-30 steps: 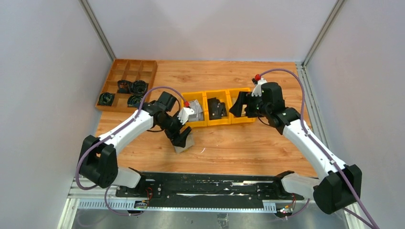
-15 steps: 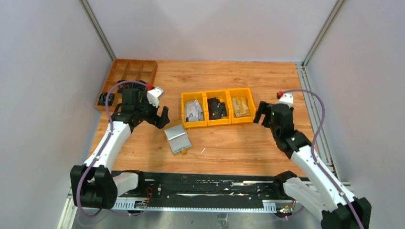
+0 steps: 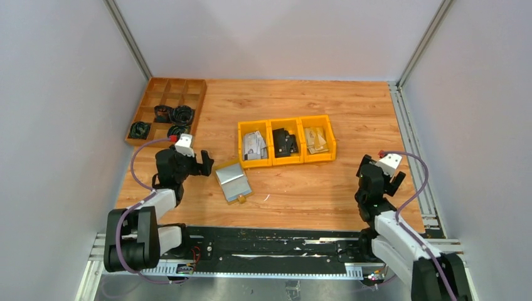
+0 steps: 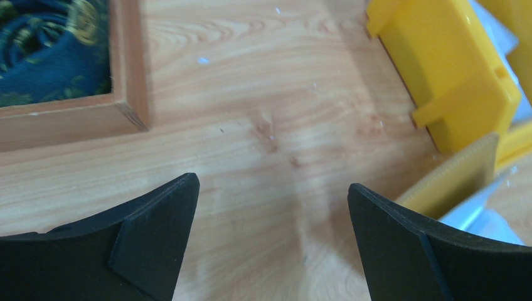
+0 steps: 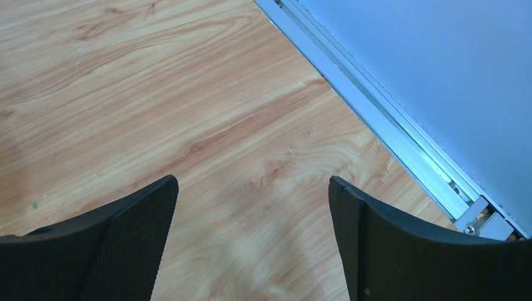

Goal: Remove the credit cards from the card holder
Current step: Reset both arms

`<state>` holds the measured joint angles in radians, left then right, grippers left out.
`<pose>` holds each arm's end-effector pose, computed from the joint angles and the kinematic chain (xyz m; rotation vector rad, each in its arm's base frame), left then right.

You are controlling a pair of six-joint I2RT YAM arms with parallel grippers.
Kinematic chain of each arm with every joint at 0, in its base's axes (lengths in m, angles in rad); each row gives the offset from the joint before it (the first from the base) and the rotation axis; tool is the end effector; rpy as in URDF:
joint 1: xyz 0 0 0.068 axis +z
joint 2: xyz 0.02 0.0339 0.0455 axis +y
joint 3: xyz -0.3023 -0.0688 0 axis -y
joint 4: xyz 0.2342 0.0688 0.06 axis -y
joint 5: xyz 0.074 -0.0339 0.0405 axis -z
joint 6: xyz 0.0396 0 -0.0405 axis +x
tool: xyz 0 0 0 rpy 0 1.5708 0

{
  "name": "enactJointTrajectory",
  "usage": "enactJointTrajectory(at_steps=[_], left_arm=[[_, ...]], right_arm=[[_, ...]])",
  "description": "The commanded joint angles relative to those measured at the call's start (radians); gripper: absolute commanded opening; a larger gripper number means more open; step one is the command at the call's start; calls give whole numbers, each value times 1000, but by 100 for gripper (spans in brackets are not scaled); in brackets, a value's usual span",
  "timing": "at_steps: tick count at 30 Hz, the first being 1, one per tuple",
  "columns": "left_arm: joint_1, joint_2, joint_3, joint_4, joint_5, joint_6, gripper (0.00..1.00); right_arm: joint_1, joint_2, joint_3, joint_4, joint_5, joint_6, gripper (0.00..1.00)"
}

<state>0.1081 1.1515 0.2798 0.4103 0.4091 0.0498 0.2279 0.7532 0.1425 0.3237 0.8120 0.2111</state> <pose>0.1929 0.0051 0.1998 0.1976 1.9956 -0.3141 0.1262 -0.0002 0.2065 0.5326 1.7064 -0.4371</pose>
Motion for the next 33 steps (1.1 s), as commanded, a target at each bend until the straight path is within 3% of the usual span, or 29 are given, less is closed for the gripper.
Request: enactJointTrajectory(at_steps=[1,4,8,13,15,17,19,23,25,26,28,31,33], left_arm=[[4,59,-40,425,-91,-114,100],[5,91,-1,385,-84,-115,100],[5,96,4,375,-93,-118,100],[15,87,-2,388,-123,-112,100],[15,91,-40,465,-191,-76,100],[19,149,-93,669,-155,-83,100],[18,181,-127,761,-126,-80,100],[-34,179,-148,730,-206,-16,100],[-77,265,-185,927,-231,0,100],[-86,249,-165,871,-240,8,100],[-89,192,-69,581,-265,33,100],[-88,241,-109,756,-290,-7,100],[-88,198,-91,644,-370,-27,100]], right_arm=[[-57,150,-24,331,-33,-54,93],[-66,339,-26,581,-56,-153,93],[-89,517,2,746,-186,-234,93],[-88,574,60,687,-362,-305,94],[-90,585,38,729,-397,-310,94],[-90,640,7,835,-389,-314,94],[-90,687,2,916,-392,-337,94],[-103,693,61,809,-383,-314,95],[-117,685,65,784,-401,-298,95],[-116,684,64,785,-402,-298,96],[-116,683,52,813,-409,-311,96],[-117,687,56,810,-433,-320,97],[-116,684,55,810,-431,-319,97]])
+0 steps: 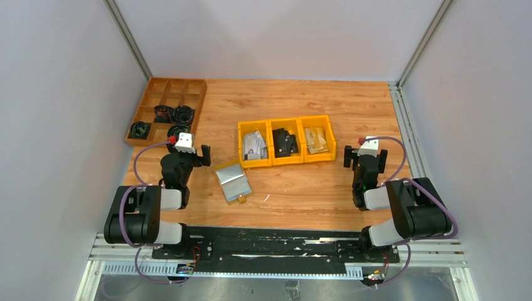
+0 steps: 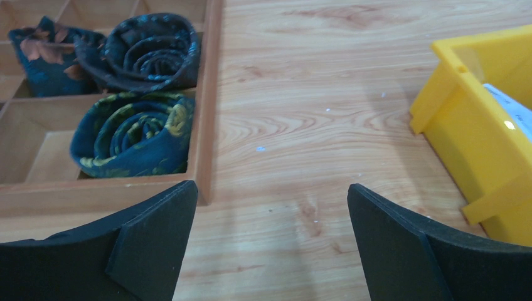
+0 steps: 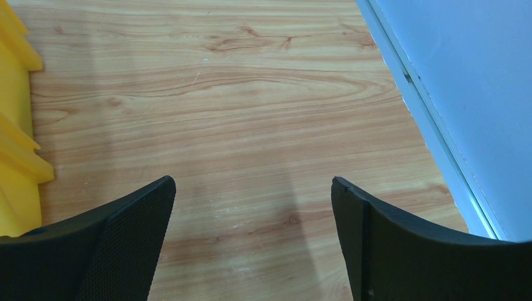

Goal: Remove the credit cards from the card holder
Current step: Reset both arms

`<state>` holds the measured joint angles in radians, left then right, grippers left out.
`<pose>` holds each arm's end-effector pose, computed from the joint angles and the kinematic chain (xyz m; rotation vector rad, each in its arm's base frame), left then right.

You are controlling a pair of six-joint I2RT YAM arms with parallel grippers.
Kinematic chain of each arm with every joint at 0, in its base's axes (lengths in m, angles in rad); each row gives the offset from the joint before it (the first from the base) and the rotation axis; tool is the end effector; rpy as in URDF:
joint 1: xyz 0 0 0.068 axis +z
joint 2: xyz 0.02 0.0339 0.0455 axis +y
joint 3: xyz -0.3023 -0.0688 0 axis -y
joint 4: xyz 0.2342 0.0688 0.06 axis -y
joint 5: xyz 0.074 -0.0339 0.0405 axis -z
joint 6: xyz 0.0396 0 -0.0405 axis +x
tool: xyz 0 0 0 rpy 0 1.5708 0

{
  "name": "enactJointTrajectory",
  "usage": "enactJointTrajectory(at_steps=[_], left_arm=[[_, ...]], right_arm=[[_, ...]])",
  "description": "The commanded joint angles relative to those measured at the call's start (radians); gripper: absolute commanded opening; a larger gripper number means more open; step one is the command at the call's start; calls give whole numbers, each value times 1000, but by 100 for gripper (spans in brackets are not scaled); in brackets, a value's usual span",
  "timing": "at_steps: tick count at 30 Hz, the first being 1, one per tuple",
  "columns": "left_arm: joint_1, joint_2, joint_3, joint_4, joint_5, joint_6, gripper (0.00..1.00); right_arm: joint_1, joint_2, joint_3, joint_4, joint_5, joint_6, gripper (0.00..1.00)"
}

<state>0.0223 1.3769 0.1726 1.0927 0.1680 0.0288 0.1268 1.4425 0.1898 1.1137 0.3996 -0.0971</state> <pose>0.2141 -0.0018 0.2004 0.1317 1.6767 -0.1029 0.2211 0.0127 0.1943 0.1066 1.7057 -0.3191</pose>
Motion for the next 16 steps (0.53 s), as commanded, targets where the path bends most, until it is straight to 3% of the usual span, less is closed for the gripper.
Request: enactJointTrajectory(at_steps=[1,3,16], left_arm=[[-2,-15,15,-23,-164,-21,100],[-3,0,-1,42,-158,-22,100],[-4,-6,12,3,-150,-16,100]], right_arm=[[-15,-3,7,24,-18,-12,97],[-15,-3,7,24,-18,-12,97],[-32,-7,19,-5,-55,-1,98]])
